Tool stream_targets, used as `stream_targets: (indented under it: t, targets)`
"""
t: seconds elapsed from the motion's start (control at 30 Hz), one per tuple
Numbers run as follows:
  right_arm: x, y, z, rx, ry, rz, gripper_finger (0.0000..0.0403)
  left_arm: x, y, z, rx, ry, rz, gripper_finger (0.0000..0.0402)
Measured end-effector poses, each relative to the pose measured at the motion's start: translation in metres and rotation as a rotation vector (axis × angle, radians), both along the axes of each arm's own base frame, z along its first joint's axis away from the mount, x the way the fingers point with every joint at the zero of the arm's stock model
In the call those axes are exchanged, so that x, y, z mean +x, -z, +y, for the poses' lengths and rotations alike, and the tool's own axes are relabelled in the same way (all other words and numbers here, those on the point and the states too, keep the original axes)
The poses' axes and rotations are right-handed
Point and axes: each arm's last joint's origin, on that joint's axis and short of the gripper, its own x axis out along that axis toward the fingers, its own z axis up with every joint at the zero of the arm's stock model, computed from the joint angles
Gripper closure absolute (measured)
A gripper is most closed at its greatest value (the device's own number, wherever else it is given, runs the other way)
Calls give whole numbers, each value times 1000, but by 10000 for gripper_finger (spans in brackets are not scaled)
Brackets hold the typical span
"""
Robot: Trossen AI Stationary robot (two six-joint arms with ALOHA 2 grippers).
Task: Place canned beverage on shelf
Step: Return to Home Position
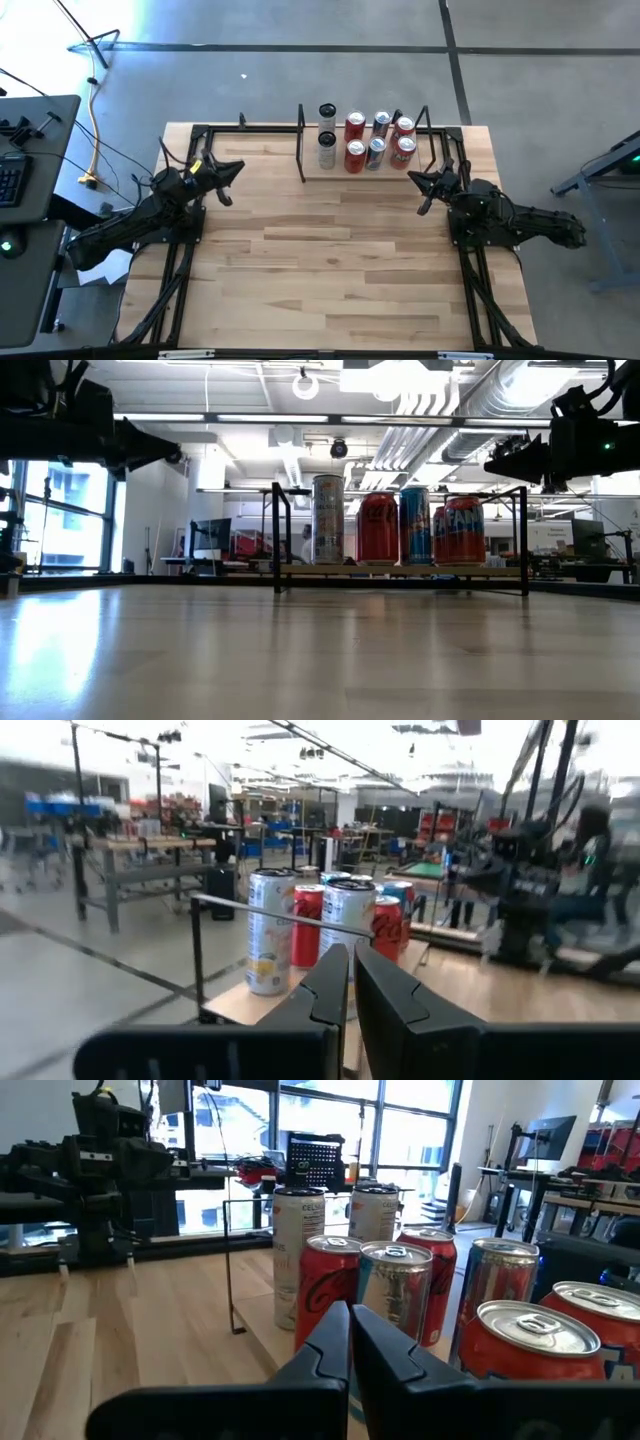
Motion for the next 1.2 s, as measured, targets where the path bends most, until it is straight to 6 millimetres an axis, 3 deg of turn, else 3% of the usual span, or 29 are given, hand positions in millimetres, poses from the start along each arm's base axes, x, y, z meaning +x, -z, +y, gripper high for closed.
stream_targets:
  t: [0.37, 0.7, 1.2]
  targets:
    - [0, 0, 0, 0, -4, 0, 403, -1, 0, 1, -276, 8, -154, 387]
    - [0, 0, 0, 0, -3, 0, 402, 5, 1, -8, -253, 110, -112, 387]
    - [0, 0, 0, 0, -3, 1, 402, 5, 1, -9, -253, 120, -112, 387]
